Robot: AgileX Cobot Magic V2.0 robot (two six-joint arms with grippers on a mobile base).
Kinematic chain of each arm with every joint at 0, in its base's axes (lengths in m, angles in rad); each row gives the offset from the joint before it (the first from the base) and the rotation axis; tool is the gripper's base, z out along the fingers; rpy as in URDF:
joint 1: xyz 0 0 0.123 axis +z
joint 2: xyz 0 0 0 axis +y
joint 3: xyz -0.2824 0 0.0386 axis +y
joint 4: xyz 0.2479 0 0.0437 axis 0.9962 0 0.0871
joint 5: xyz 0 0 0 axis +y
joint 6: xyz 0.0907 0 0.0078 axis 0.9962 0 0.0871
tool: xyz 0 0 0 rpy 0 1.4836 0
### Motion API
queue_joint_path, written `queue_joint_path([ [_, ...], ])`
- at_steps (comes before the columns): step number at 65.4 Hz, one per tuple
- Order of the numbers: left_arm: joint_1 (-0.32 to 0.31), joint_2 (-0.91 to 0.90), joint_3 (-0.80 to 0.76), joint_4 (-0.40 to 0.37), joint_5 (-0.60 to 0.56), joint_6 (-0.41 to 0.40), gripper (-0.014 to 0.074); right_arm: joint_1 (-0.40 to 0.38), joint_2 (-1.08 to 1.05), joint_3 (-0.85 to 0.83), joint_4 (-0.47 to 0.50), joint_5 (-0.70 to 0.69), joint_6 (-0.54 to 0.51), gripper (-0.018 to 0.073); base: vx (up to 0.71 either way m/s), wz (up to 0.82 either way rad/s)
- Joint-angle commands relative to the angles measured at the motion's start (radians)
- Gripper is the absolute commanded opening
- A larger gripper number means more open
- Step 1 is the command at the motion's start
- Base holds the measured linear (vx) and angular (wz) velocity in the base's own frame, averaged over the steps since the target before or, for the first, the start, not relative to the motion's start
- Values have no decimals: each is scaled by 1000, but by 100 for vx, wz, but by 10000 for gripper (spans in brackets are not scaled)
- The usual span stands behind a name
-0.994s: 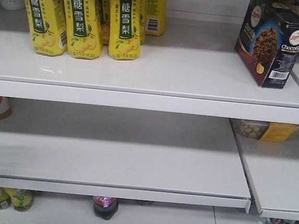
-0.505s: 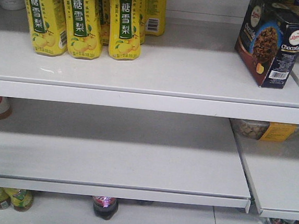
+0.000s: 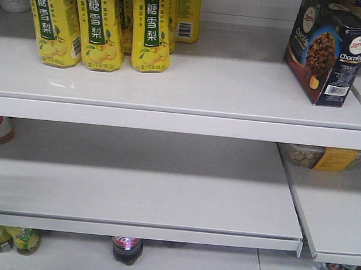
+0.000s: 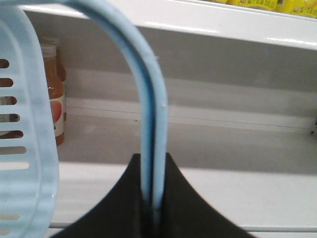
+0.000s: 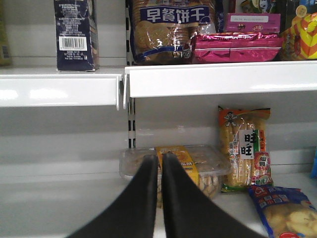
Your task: Left arm holds basket, right arm returns cookies
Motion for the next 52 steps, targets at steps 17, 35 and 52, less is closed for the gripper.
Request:
queue_joint_path([
  [17,-2,-18,-30,22,-109,6,-3,75,-15,19,-10,-78,-16,-11,0,0],
  [35,-2,-18,-30,22,-109,6,-3,73,-15,18,-10,-79,-16,-11,0,0],
  [52,-2,-18,-30,22,-109,6,-3,73,-15,18,-10,-79,-16,-11,0,0],
])
